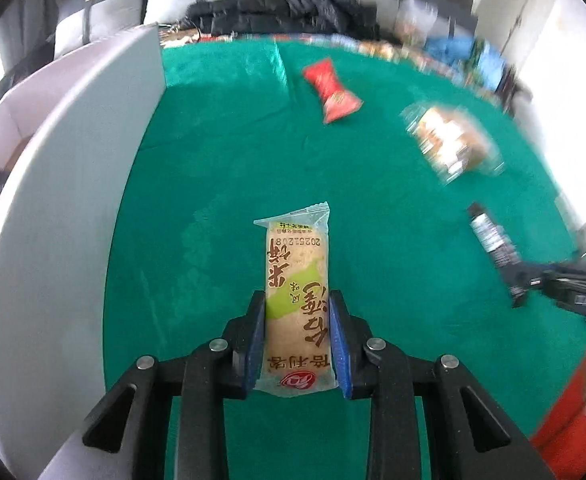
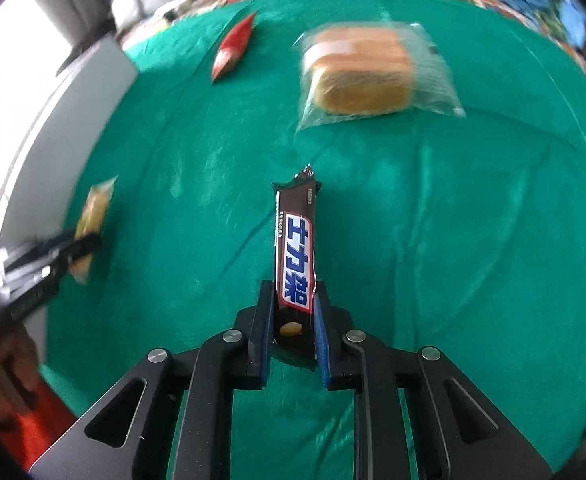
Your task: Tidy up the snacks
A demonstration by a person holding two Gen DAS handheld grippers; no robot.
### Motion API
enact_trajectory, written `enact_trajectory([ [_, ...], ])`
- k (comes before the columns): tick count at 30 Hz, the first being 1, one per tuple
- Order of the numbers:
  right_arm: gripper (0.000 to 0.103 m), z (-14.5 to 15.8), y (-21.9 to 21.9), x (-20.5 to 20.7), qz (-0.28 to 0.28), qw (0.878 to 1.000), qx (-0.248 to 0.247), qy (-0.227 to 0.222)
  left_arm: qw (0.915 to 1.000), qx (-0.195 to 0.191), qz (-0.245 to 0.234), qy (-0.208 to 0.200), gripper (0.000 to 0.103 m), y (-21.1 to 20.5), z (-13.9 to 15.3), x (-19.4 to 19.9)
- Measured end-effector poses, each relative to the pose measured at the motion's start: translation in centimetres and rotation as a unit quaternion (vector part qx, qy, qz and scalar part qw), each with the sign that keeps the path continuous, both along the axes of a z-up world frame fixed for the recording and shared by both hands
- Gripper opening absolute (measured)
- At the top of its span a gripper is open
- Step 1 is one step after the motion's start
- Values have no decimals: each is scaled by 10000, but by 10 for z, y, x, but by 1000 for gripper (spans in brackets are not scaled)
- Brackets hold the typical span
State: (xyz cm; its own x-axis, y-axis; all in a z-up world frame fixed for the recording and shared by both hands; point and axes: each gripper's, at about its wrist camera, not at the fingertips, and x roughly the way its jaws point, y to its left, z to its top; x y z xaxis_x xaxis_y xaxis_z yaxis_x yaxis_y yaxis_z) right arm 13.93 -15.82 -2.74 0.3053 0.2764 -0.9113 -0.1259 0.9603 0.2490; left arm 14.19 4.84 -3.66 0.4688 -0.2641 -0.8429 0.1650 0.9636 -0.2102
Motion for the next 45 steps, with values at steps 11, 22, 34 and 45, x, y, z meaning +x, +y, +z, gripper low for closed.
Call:
enact_trajectory([
  [11, 19, 148, 128, -6, 1111, 9803, 1343, -935, 9888, -184, 1036, -1061, 29, 138, 125, -61],
  [22, 61, 153, 279, -48, 2398, 9477, 1817, -1061, 9427, 1035, 3102, -666, 80, 279, 85, -117],
  [34, 62, 10, 39, -52, 717, 9791, -1000, -1617, 9873, -502, 911, -1198, 97, 77, 110, -94],
  [45, 68, -14, -88, -35, -825, 9781, -1265, -1433, 9987, 307, 187, -354, 100, -69, -9, -25],
])
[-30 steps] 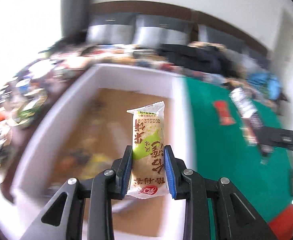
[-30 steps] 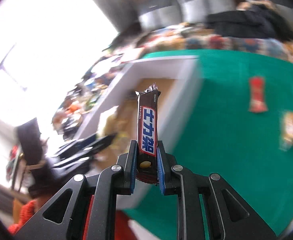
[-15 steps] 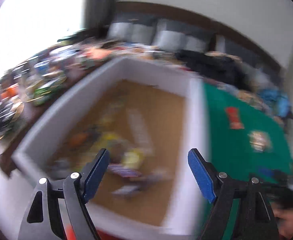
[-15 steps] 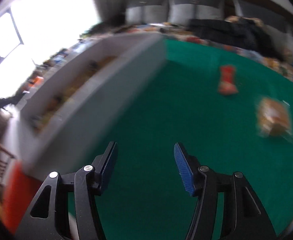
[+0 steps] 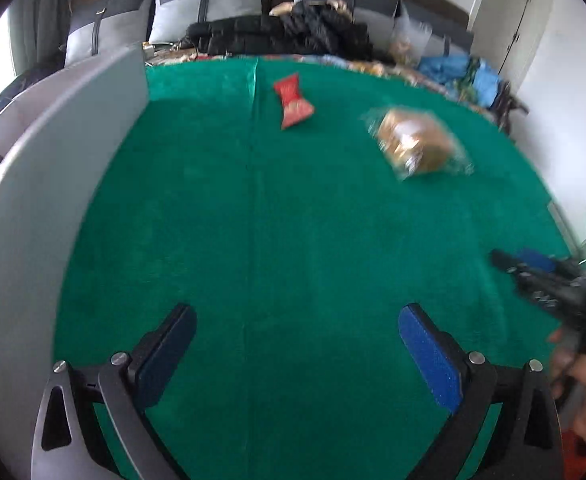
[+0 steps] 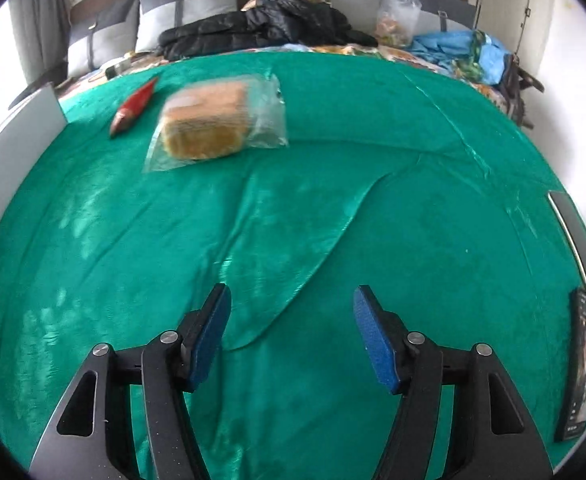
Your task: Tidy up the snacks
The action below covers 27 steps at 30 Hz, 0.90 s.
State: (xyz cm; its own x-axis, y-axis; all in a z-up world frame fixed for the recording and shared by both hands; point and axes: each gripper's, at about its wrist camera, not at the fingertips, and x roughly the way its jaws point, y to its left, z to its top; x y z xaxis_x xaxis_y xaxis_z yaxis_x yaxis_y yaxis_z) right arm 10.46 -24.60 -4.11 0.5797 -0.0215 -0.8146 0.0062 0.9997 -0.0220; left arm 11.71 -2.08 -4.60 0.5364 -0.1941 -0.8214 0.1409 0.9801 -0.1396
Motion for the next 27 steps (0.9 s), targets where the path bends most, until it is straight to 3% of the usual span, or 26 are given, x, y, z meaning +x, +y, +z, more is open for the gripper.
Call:
enact_trajectory([
  [4, 79, -5, -8, -5, -76, 9999, 60, -141, 9990, 436, 40, -64, 100, -3, -15, 23],
  [8, 82, -4, -3, -3, -138, 9998, 61, -156, 9978, 654, 132, -62, 102, 10, -29, 40],
  [12, 84, -5, -3, 4, -187, 9997, 62, -143, 9975, 603, 282, -219, 103, 14, -35, 41],
  [27, 85, -7, -3, 7, -228, 9996, 6, -151, 9977, 577, 284, -207, 103, 16, -34, 44],
])
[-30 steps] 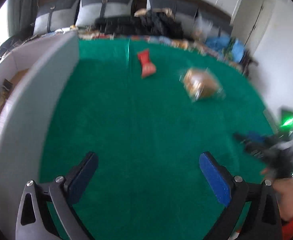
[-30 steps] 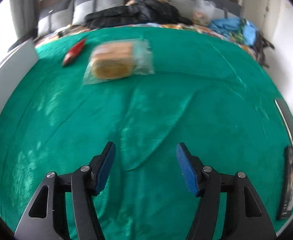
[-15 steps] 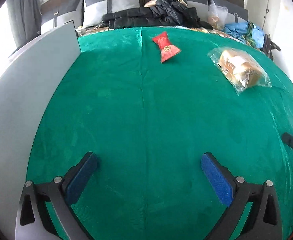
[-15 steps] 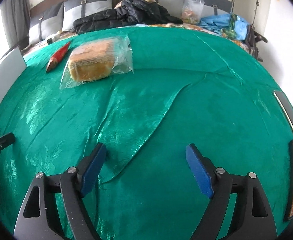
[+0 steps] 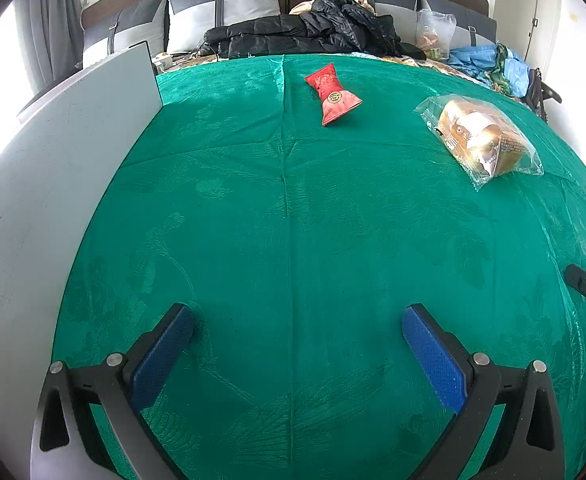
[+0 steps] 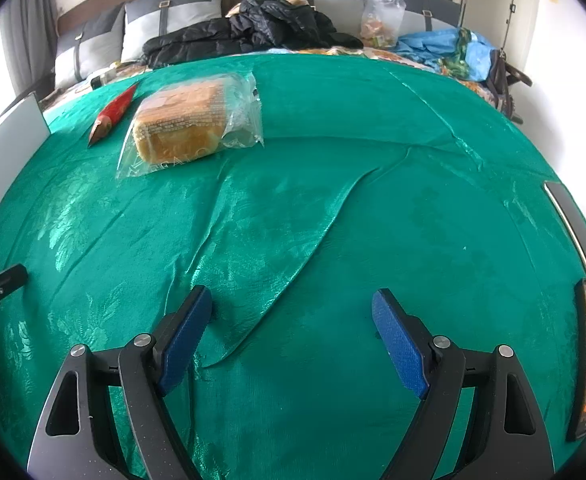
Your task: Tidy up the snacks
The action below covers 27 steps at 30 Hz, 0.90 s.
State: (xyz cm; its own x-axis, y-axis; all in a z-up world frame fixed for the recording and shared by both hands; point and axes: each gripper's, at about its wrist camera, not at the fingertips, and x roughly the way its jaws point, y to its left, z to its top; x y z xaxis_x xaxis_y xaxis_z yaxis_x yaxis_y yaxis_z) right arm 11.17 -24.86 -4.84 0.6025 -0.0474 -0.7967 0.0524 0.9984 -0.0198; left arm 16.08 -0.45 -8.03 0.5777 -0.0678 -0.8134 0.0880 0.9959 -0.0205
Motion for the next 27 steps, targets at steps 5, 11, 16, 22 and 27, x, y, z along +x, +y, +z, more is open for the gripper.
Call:
enact_trajectory([
  [5, 85, 0, 0, 0, 3, 10000, 7, -1, 10000, 2, 0, 0, 103, 0, 0, 0],
  [11, 85, 0, 0, 0, 2, 10000, 10, -2, 10000, 2, 0, -1, 103, 0, 0, 0],
  [16, 85, -1, 0, 1, 2, 10000, 9, -4, 10000, 3, 0, -1, 103, 0, 0, 0],
  [22, 85, -1, 0, 1, 1, 10000, 8, -6, 10000, 3, 0, -2, 103, 0, 0, -1],
  [27, 85, -1, 0, 1, 2, 10000, 7, -7, 10000, 3, 0, -3, 103, 0, 0, -1],
])
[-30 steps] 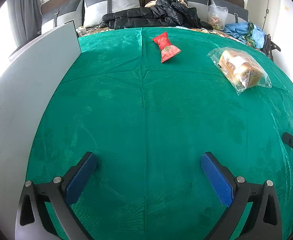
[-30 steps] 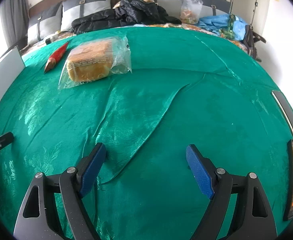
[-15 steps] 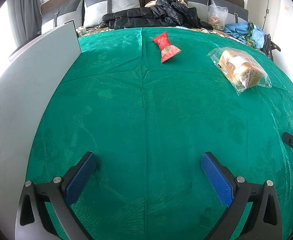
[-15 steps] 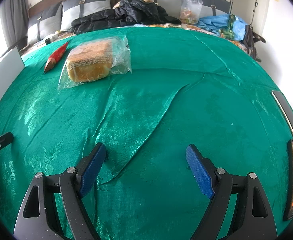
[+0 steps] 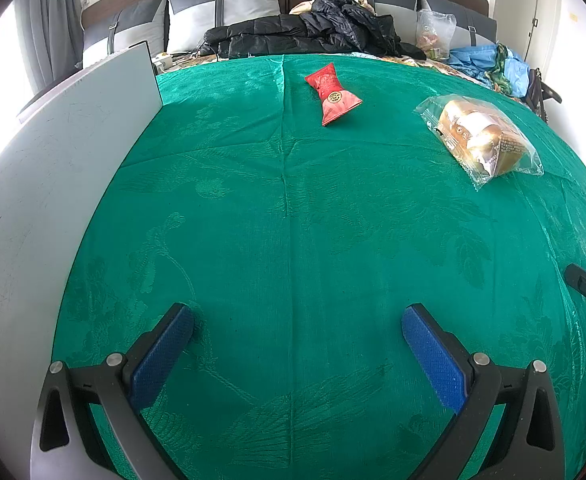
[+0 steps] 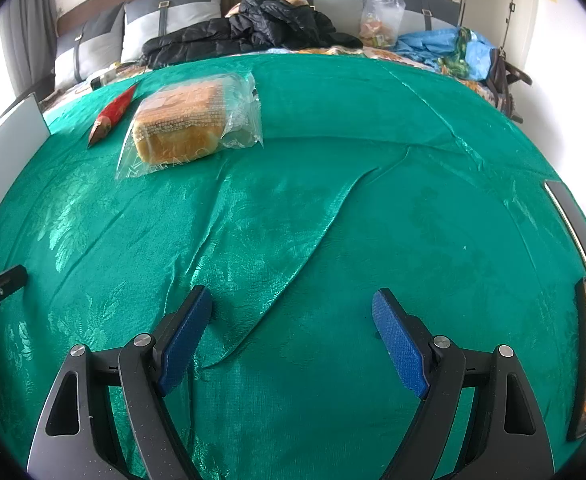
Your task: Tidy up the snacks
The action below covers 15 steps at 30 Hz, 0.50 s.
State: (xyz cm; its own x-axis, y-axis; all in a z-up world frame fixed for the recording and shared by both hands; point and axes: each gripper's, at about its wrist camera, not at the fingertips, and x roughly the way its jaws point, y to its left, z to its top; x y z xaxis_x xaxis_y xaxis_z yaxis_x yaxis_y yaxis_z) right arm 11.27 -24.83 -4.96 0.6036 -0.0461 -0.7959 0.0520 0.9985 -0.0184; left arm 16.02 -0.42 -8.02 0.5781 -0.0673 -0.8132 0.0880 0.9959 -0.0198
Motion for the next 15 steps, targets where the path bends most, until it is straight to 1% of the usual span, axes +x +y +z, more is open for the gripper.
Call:
enact_trajectory([
  [15, 85, -1, 1, 0, -7, 10000, 23, -4, 10000, -8, -3, -1, 103, -1, 0, 0],
])
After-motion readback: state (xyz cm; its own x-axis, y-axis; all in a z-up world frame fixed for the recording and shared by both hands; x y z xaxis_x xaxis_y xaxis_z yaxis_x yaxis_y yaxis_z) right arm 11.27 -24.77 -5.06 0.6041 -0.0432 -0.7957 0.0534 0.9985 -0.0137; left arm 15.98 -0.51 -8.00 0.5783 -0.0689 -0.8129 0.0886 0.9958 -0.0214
